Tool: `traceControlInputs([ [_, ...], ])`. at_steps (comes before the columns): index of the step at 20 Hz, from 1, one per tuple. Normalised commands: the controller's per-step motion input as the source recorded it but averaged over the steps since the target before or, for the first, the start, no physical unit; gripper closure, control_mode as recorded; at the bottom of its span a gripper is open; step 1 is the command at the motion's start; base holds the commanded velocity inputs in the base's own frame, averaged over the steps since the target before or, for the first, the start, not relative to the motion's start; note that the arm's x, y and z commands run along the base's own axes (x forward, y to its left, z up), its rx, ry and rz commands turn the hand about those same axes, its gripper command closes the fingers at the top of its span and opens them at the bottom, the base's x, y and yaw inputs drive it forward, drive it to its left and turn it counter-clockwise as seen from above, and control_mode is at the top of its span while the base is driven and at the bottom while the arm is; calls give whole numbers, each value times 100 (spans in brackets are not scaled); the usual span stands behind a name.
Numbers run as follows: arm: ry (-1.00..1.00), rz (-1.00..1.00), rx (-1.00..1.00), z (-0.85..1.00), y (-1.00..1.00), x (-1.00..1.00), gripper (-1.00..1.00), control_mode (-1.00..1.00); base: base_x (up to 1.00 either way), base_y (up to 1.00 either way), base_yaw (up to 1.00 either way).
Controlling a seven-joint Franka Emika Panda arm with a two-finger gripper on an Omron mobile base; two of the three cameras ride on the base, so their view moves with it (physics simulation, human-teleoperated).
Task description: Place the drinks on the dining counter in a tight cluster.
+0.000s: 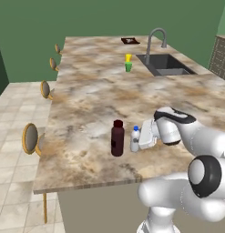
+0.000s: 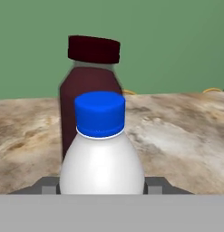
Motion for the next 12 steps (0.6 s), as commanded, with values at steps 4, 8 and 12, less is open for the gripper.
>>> traceControlInputs([
  [4,0,0,1,0,0,6,100,-100,0,0,0],
  [8,0,0,3,0,0,11,100,-100,0,0,0],
  [12,0,1,3,-7,0,0,100,-100,0,0,0],
])
